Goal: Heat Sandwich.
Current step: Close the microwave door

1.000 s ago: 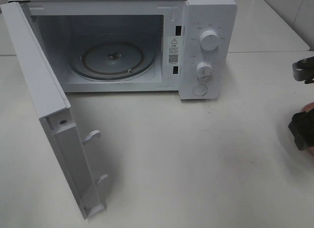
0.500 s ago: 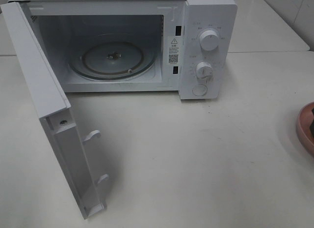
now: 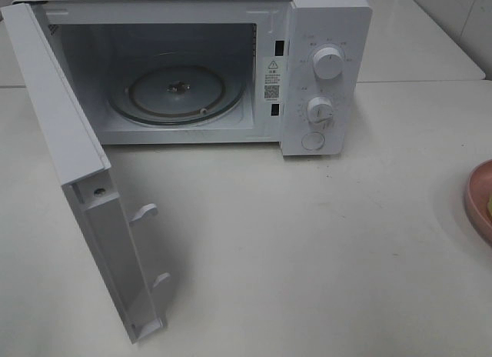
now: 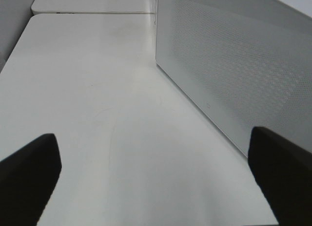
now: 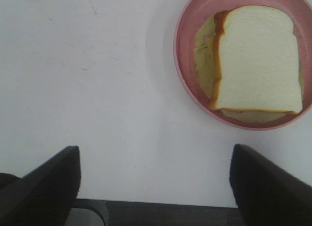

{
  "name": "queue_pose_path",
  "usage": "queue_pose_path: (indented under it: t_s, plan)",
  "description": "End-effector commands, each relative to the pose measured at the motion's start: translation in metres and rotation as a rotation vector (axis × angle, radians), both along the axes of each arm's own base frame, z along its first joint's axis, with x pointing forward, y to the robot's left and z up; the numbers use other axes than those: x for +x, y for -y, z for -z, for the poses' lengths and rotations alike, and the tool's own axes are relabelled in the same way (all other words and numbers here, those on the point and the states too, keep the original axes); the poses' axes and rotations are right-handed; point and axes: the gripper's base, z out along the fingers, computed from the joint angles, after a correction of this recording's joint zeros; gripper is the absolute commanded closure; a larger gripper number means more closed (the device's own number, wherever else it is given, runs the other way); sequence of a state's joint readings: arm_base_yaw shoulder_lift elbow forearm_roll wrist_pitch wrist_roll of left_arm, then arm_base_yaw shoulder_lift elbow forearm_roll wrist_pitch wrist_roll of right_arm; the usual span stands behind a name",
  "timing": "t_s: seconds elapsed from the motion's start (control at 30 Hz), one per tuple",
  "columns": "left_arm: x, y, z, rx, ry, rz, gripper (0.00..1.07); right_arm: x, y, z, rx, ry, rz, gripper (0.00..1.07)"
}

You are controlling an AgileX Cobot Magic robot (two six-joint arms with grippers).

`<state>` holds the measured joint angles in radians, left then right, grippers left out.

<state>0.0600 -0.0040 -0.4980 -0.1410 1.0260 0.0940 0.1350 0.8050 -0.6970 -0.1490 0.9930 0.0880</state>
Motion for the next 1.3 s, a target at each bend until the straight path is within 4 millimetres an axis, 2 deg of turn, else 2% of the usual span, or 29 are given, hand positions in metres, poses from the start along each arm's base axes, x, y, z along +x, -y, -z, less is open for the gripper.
queue_pose_path:
  t_s: [0.03, 0.13, 0.17, 0.27, 0.3, 0.33, 0.4, 0.43, 0.47, 0.57, 0.6, 0.8, 1.0, 1.3]
  plan:
    - [-0.003, 0.0, 0.002, -0.001, 0.016, -0.001, 0.05, -0.027, 0.004, -0.012, 0.007, 0.068, 0.003, 0.29]
    - [-0.003, 0.0, 0.002, -0.001, 0.016, -0.001, 0.05, -0.045, 0.007, -0.018, 0.016, 0.122, 0.009, 0.29]
    - [-0.003, 0.0, 0.002, -0.001, 0.016, -0.001, 0.05, -0.045, 0.007, -0.018, 0.016, 0.122, 0.009, 0.29]
    - [-0.003, 0.0, 0.002, -0.001, 0.016, -0.001, 0.05, -0.068, 0.009, -0.025, 0.036, 0.216, 0.014, 0.3]
    - [-0.003, 0.0, 0.002, -0.001, 0.016, -0.001, 0.05, -0.068, 0.009, -0.025, 0.036, 0.216, 0.014, 0.3]
    - [-0.003, 0.0, 0.002, -0.001, 0.016, -0.001, 0.05, -0.08, 0.011, -0.027, 0.046, 0.268, 0.015, 0.31]
    - [-0.003, 0.0, 0.002, -0.001, 0.016, -0.001, 0.05, -0.091, 0.012, -0.028, 0.054, 0.316, 0.015, 0.31]
    - [-0.003, 0.0, 0.002, -0.001, 0.016, -0.001, 0.05, -0.091, 0.012, -0.028, 0.054, 0.316, 0.015, 0.31]
    - [-0.003, 0.0, 0.002, -0.001, 0.016, -0.001, 0.05, -0.101, 0.014, -0.025, 0.061, 0.351, 0.021, 0.31]
    - [-0.003, 0.0, 0.002, -0.001, 0.016, -0.001, 0.05, -0.113, 0.015, -0.016, 0.072, 0.377, 0.021, 0.31]
    - [-0.003, 0.0, 0.002, -0.001, 0.016, -0.001, 0.05, -0.113, 0.015, -0.016, 0.072, 0.377, 0.021, 0.31]
    - [-0.003, 0.0, 0.002, -0.001, 0.016, -0.001, 0.05, -0.127, 0.013, 0.014, 0.122, 0.401, 0.01, 0.31]
    - [-0.003, 0.0, 0.002, -0.001, 0.016, -0.001, 0.05, -0.14, 0.015, 0.013, 0.137, 0.565, 0.002, 0.31]
    - [-0.003, 0.0, 0.001, -0.002, 0.015, -0.001, 0.05, -0.136, 0.014, 0.017, 0.132, 0.588, -0.001, 0.31]
